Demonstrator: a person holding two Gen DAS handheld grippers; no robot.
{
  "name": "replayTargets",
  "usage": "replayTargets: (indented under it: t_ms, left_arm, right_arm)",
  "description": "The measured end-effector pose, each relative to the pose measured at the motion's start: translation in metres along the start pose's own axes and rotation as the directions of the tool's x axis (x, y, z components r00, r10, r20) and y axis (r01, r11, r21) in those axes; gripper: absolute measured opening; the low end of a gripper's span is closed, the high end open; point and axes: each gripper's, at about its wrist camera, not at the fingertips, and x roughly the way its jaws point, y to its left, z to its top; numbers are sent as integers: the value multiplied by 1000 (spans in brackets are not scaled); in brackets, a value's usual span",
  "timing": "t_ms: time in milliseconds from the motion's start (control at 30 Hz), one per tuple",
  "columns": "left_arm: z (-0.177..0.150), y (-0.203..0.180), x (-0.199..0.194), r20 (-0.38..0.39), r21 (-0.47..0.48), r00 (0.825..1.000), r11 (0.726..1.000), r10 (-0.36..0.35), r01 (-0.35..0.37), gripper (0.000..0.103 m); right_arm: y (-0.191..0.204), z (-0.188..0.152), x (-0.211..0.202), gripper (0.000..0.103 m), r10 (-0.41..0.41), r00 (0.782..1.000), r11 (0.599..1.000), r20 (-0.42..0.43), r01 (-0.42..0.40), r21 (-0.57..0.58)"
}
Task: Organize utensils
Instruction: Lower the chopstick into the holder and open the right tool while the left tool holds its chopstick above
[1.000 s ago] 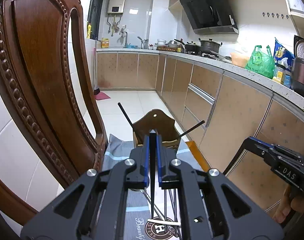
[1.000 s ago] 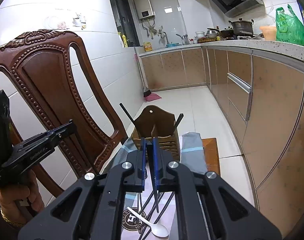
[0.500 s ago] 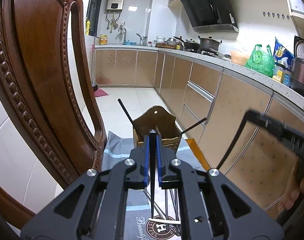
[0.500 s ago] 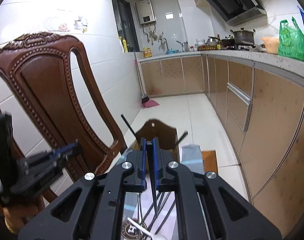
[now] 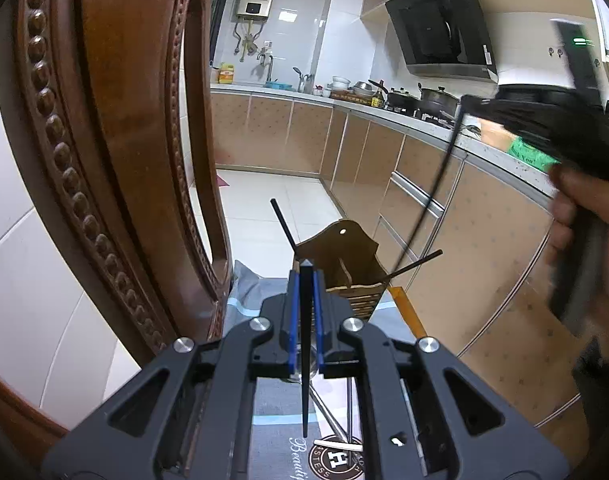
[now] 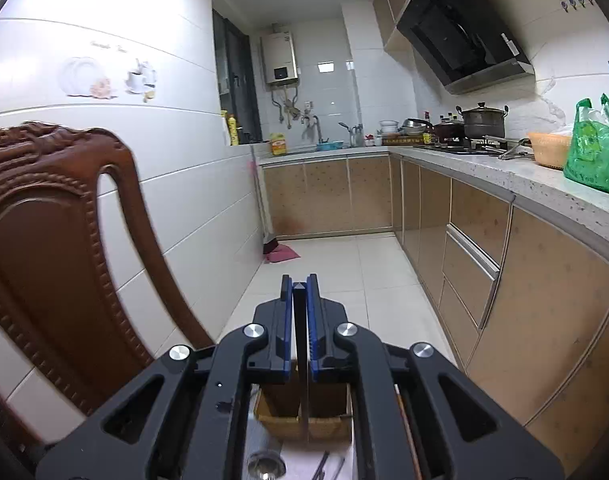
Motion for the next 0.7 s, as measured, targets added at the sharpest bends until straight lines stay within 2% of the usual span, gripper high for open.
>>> replayTargets:
  t_ms: [133,233,467,567,600,700]
  left_arm:
    - [0,3,0,1,-4,1000,1000,-2,2,6]
    - [-2,5,2,-4,-10,1000,1000,-4,4,6]
    - [-2,7,8,-17,-16,1000,1000,-13,13,6]
    - [-2,8,12,-23,-19,1000,1000,-11,11,6]
    - [-2,8,13,-24,-20,1000,1000,-10,10,6]
    - [-1,9,15,-24,-31,1000,999,-9,8,6]
  right_arm:
    - [4,-2,41,7,-69,998,998,11,69,-6]
    - [3,-10,69,7,-90,996,996,11,90,9]
    - [-19,-52,114,8,-66,995,990,-81,76,122]
    - [-29,-71,115,11,-62,991,987,-118,78,138]
    - [-32,-76,116,17,-56,989,988,-136,75,134]
    - [-46,-86,99,53,-25,986,987,-165,51,151]
